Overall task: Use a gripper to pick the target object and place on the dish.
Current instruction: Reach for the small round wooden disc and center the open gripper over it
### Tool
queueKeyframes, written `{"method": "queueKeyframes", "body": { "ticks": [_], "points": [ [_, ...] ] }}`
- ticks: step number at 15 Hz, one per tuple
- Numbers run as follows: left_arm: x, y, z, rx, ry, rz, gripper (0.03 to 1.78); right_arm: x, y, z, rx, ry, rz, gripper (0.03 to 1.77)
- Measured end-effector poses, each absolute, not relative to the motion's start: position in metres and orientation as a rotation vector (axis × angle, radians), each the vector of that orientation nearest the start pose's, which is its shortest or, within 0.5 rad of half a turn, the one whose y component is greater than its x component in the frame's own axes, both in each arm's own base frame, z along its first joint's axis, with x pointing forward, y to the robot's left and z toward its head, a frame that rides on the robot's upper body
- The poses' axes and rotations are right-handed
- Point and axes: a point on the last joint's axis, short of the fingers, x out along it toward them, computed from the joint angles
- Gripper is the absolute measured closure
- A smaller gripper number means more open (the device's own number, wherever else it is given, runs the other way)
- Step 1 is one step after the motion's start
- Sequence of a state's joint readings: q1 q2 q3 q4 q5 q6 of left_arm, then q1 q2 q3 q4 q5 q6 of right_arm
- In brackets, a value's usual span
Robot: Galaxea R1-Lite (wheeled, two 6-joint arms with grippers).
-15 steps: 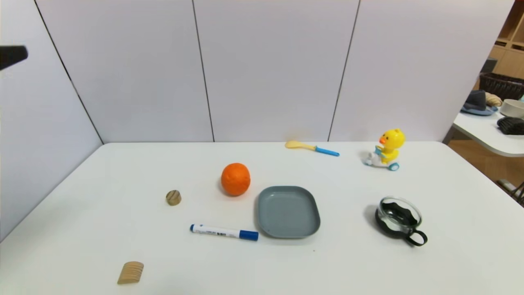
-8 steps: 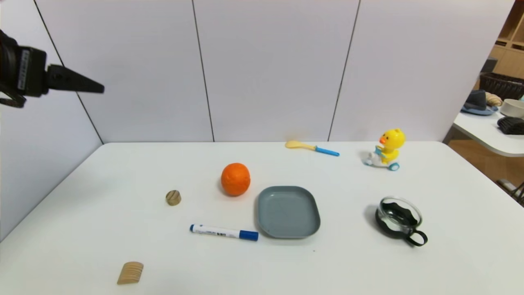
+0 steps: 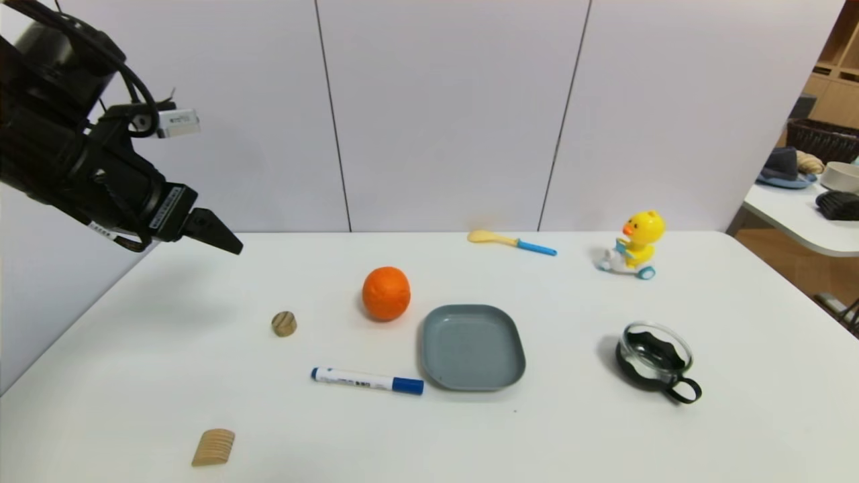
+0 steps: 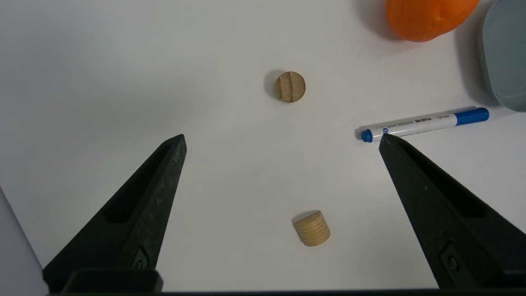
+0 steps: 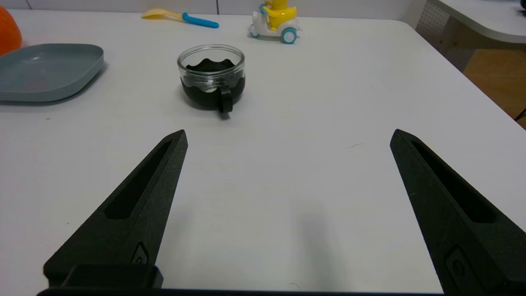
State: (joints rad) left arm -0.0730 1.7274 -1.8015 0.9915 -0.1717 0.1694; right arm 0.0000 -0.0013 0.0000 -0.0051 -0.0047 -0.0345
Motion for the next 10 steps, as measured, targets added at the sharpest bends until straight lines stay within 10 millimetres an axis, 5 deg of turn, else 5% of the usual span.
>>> {"method": "queueKeyframes", "body": {
  "ticks": [10],
  "points": [
    [0.35,-0.061,0.216,0.202,1.165,-0.311,0.12,-0.023,0.0,0.076,-0.034,-0.006,-0.005,0.09]
  ]
}}
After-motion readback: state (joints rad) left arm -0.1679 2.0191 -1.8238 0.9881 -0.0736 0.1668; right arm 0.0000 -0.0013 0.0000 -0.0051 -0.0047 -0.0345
